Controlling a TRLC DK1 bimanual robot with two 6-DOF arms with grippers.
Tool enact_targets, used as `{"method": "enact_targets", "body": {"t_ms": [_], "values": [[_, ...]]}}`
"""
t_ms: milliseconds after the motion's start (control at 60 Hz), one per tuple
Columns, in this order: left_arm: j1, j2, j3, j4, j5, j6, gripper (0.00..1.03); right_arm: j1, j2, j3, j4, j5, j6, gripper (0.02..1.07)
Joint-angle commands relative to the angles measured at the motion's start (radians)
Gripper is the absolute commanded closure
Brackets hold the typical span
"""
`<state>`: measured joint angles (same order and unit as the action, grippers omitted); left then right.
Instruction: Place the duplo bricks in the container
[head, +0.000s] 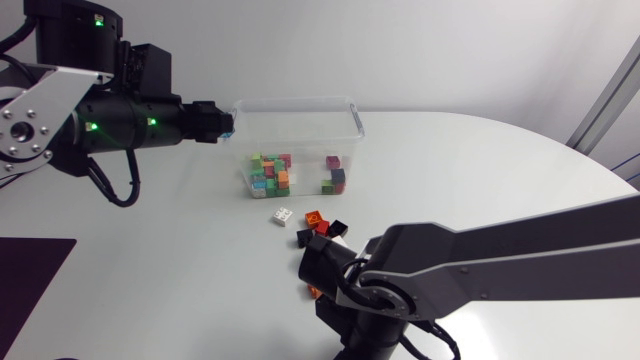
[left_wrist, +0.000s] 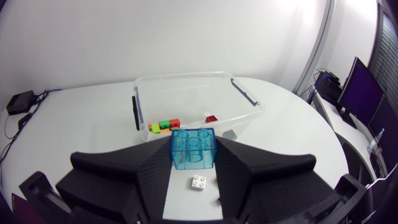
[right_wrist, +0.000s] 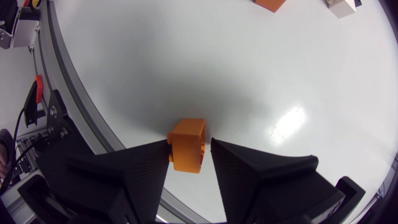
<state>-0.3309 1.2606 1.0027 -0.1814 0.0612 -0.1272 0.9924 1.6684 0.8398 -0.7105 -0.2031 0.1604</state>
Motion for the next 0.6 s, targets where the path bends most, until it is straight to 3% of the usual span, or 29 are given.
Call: {"method": "enact_targets", "body": {"t_ms": [0,367,583], "values": [[0.006,0.049,0.057,0.042,-0.011,0.006,0.85,0.002,-0.015,-0.034,-0.006,0.024,-0.007,0.70],[-0.002,0.269,0.192,0.151,-0.024,0.011,0.85,-0.186,-0.223,0.093,-0.132,0.037,-0.119,0.70],[-0.002,0.387,0.264,0.203,-0.034,0.015,0.85,-0.259,-0.265,0.182,-0.129,0.024,-0.157,0.70]]}}
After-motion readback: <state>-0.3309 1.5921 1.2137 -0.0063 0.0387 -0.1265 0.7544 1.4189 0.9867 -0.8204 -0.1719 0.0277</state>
